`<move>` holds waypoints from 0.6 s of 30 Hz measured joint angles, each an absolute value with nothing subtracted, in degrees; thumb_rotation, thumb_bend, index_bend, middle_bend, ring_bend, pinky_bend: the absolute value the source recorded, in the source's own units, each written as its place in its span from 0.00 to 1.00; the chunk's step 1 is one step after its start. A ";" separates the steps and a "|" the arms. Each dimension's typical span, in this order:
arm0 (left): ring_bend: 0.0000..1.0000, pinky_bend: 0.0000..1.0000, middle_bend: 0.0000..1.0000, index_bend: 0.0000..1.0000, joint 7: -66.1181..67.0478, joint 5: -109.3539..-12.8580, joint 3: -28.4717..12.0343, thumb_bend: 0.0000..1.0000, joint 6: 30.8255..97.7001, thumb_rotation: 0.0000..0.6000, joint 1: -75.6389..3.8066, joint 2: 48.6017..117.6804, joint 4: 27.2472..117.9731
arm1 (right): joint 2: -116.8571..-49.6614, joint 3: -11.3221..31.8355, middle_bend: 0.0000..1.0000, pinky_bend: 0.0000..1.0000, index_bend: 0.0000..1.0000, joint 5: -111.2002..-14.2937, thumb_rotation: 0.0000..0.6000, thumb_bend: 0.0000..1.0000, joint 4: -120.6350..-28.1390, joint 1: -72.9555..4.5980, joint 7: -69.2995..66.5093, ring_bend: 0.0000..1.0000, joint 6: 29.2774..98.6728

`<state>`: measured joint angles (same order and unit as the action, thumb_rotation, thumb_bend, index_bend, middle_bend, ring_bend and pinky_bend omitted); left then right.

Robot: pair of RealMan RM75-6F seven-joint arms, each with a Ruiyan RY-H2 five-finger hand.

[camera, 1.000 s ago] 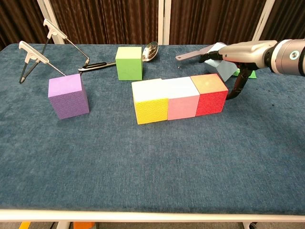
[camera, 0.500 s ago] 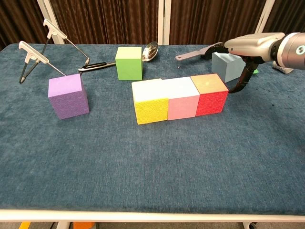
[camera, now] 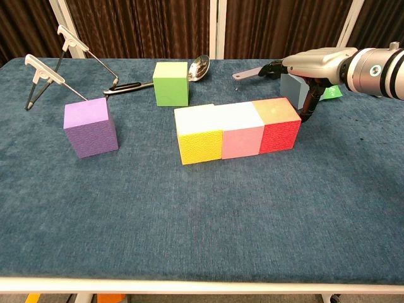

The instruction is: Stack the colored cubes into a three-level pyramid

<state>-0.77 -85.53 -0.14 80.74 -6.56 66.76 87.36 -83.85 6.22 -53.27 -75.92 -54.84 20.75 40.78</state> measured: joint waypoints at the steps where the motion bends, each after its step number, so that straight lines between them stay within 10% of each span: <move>1: 0.00 0.10 0.05 0.03 -0.78 -85.54 -0.14 0.00 80.73 1.00 -6.57 66.77 87.34 | -83.87 6.26 0.00 0.00 0.00 -53.41 1.00 0.06 -75.93 -54.85 20.61 0.00 40.67; 18: 0.00 0.10 0.05 0.03 -0.57 -85.67 -0.24 0.00 80.63 1.00 -6.72 66.76 87.47 | -82.40 6.41 0.00 0.00 0.00 -54.47 1.00 0.06 -77.17 -54.10 20.03 0.00 41.28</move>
